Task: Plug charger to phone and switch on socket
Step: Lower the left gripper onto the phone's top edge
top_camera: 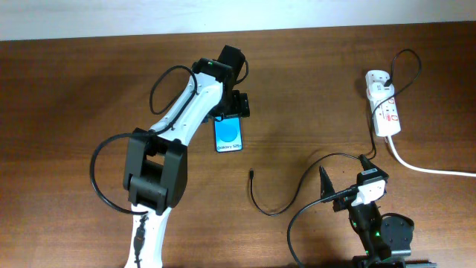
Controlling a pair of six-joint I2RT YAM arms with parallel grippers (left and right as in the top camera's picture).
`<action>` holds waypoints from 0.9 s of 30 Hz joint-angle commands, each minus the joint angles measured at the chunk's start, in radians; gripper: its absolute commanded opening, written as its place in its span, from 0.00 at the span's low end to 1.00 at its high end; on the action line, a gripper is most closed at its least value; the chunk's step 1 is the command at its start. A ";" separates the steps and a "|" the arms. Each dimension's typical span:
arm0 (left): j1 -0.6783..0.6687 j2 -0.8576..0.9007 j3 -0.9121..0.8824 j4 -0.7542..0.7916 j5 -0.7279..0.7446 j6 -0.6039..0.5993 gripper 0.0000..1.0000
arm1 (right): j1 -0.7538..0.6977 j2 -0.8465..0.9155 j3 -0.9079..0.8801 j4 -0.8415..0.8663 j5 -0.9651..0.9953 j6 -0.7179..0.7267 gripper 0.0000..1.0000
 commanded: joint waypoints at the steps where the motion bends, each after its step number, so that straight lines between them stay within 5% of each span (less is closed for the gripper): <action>1: -0.003 0.005 0.008 0.002 -0.014 -0.012 0.99 | 0.007 -0.004 -0.005 -0.005 0.002 0.008 0.98; 27: -0.003 0.066 0.006 0.078 0.008 -0.017 0.99 | 0.007 -0.004 -0.005 -0.005 0.002 0.008 0.98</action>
